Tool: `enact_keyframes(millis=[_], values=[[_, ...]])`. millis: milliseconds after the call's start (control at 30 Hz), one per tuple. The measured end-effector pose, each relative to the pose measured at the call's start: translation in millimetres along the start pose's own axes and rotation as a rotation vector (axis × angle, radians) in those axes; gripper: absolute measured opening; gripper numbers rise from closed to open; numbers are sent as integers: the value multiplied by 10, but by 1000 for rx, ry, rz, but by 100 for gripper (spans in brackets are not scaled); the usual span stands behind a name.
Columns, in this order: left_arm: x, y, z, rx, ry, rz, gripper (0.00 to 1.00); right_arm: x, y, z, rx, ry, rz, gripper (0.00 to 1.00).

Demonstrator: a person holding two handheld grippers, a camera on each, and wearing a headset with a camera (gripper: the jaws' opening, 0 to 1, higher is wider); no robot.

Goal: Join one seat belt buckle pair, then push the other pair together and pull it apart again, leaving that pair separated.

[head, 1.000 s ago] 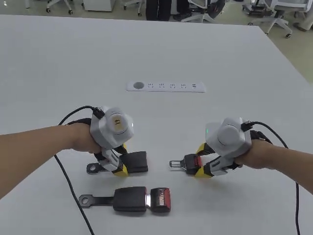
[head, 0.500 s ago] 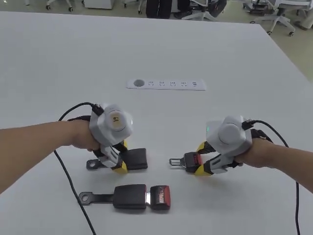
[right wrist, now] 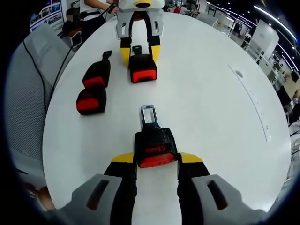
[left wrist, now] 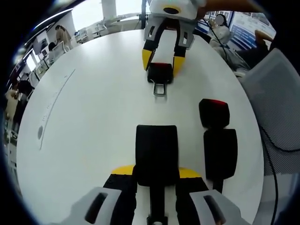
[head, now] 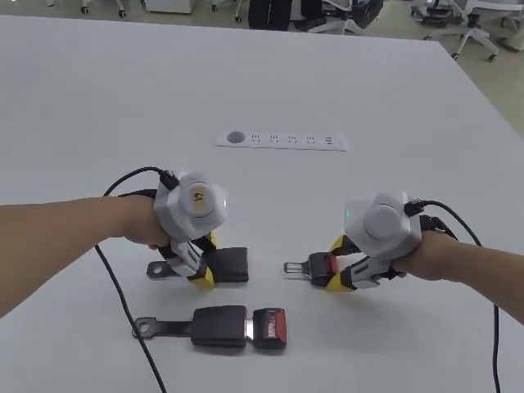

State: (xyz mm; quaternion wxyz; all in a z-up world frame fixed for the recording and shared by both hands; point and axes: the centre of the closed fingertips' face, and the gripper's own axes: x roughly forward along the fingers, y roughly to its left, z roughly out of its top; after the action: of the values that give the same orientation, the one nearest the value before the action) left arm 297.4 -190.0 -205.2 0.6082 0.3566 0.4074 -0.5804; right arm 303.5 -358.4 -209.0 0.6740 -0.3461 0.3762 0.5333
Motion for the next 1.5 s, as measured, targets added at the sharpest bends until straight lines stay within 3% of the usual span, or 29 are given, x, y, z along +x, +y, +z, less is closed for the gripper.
enact_keyframes(millis=[67,133,500,1500], values=[[47,75,-60,4,3,-2,32,0,6,9,0,0,1,31],[20,27,-25,11,9,-6,32,9,4,22,2,-2,2,31],[31,42,-45,43,45,-20,32,60,19,138,4,-17,4,31],[29,18,-39,16,53,-16,32,215,154,588,-11,-68,16,31]])
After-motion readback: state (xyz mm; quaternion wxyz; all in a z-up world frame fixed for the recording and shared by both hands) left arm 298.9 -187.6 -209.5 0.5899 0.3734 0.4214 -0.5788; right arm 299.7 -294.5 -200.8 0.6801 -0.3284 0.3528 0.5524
